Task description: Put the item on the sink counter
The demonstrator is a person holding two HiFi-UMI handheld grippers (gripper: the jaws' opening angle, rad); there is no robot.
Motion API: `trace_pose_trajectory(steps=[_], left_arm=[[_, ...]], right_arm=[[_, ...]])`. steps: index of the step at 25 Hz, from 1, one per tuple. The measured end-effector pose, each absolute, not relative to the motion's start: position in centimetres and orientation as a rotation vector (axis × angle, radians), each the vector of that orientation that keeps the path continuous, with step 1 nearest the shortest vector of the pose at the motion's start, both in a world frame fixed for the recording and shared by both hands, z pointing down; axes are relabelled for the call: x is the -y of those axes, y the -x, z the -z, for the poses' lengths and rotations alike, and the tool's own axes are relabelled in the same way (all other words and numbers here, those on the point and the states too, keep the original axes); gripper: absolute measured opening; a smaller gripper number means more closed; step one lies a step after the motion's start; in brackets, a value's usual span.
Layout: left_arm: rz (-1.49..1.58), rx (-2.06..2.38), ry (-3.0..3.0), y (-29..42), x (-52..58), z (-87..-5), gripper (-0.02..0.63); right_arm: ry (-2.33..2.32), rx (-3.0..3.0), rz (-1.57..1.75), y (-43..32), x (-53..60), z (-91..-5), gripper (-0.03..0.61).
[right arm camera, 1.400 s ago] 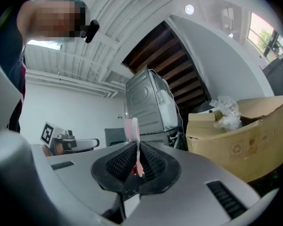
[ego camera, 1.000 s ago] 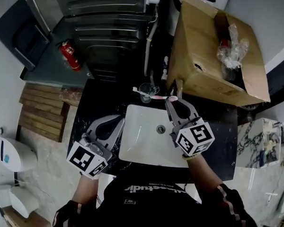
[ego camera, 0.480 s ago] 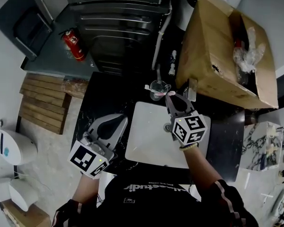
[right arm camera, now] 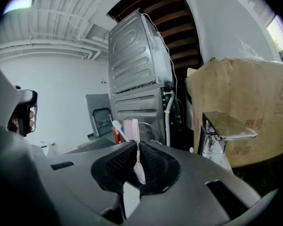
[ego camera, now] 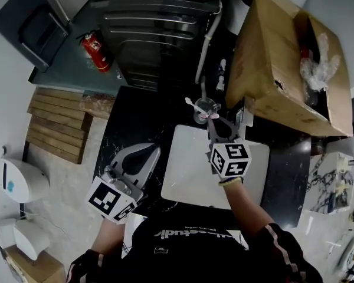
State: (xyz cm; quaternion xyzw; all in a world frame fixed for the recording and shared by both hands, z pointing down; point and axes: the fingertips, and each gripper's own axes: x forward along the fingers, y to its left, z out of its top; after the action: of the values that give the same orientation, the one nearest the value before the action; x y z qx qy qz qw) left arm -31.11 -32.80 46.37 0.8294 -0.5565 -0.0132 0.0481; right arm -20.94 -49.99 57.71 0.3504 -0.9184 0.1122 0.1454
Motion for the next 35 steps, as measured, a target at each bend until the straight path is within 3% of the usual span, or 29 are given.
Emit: trace_pose_trajectory(steps=[5,9,14,28,35], left_arm=[[0.034,1.709,-2.52,31.1,32.6,-46.3,0.015],[0.032,1.72,-2.528,30.2,32.3,-45.7,0.015],[0.045,1.723,-2.553,28.0,31.6,-44.5,0.015],[0.131,1.631,-2.726,16.1,27.7,-38.4,0.015],[0.166,1.571,-2.787,11.0,26.4,-36.6,0.015]], right_arm=[[-1.004,2.624,-0.318,20.9,50.0,-58.1,0.052],[-0.976,2.636,-0.336,20.3,49.1,-57.7,0.116],[-0.946,2.661,-0.339,18.6,46.9,-56.7,0.135],[-1.087,2.889,-0.228,3.8,37.9,-43.0,0.125],[-1.067,2.989,-0.158,-1.3,32.4,-37.8,0.058]])
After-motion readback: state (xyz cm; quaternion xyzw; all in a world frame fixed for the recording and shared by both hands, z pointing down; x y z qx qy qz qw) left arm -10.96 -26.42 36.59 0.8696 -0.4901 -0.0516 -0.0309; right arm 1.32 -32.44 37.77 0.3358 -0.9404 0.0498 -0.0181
